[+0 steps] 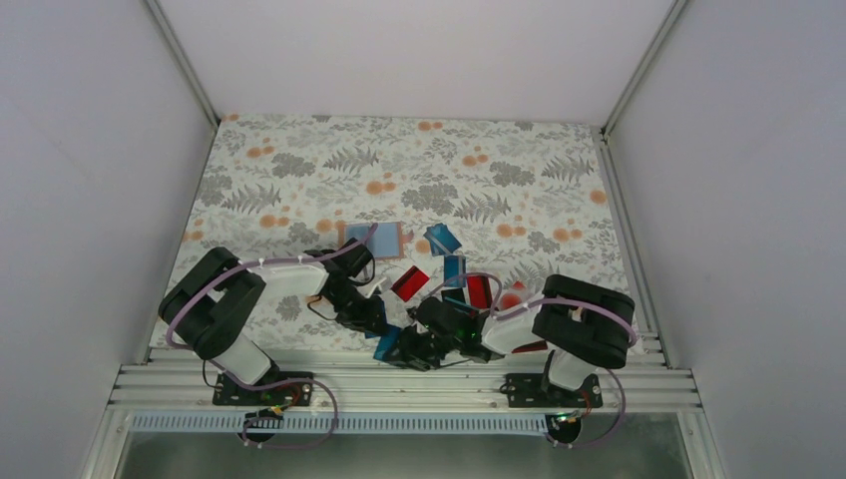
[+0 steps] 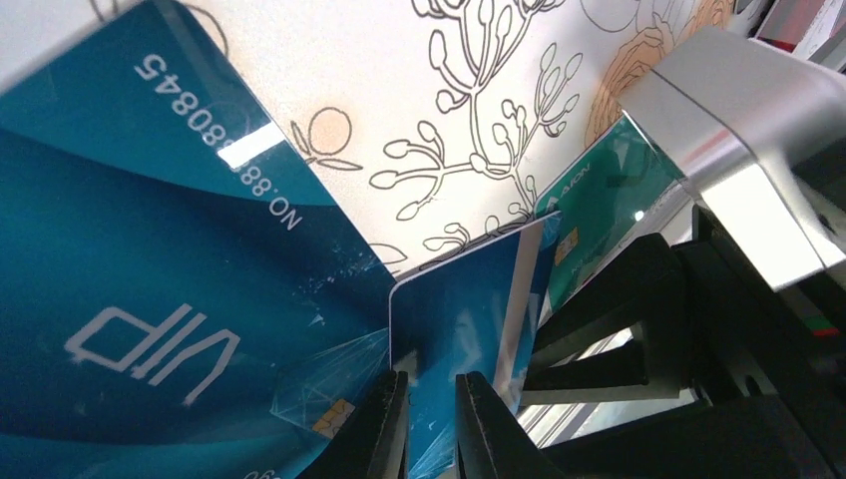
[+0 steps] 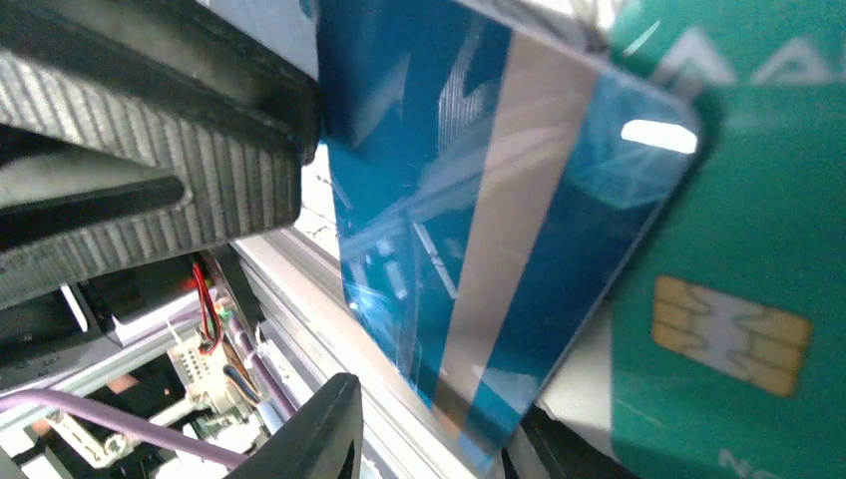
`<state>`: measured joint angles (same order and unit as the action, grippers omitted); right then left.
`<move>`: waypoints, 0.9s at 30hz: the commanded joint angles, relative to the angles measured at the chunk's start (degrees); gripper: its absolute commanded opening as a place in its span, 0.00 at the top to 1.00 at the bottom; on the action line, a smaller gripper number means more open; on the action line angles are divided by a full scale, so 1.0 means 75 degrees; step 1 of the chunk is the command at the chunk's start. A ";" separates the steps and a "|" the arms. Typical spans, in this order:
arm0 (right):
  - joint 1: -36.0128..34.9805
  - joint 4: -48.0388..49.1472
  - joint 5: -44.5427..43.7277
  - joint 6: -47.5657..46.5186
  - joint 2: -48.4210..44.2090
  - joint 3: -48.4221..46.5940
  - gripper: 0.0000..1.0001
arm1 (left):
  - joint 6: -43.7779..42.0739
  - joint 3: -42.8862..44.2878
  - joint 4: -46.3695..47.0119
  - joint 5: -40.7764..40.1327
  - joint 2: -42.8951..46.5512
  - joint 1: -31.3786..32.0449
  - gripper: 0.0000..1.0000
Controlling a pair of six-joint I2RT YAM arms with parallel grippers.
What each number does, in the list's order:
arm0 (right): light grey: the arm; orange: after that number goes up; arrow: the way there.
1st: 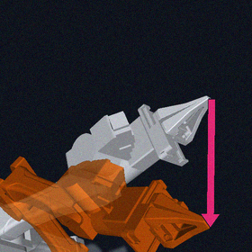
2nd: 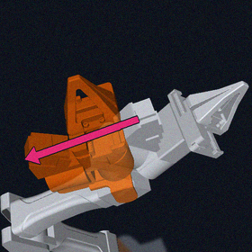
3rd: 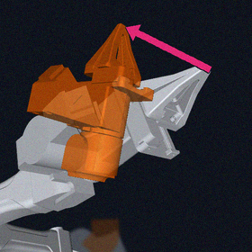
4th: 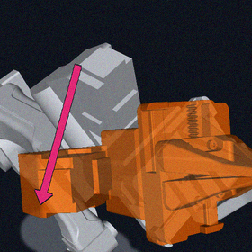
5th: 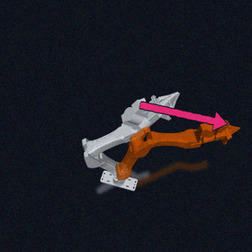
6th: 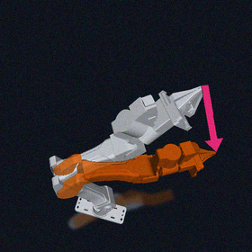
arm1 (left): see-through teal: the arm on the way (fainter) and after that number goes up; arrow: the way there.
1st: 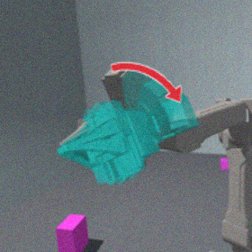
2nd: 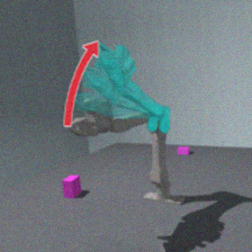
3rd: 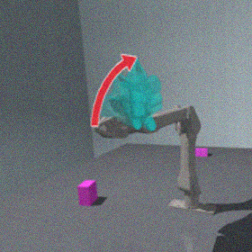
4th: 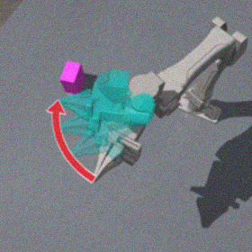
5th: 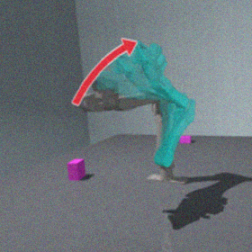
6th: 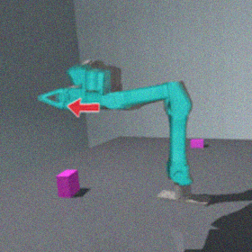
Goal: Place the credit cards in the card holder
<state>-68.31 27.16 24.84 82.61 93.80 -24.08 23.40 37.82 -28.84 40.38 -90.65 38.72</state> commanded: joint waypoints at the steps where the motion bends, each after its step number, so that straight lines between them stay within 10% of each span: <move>1: 0.0128 0.0527 -0.0441 0.0087 0.0140 0.0312 0.72 | 0.0079 -0.0215 -0.0118 -0.0339 -0.0159 0.0052 0.87; 10: 0.0317 0.1189 -0.0504 0.0081 0.0412 0.0456 0.96 | 0.0057 -0.0136 -0.0234 -0.0336 -0.0031 0.0052 0.89; 27: 0.0902 0.0889 -0.0281 -0.1123 -0.1036 0.0433 0.96 | -0.0015 0.1468 -0.1482 -0.1811 0.1996 -0.0960 0.74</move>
<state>-63.72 33.69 23.38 79.07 89.08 -21.12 24.05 47.57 -36.82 29.04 -77.80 35.14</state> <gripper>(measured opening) 0.042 0.257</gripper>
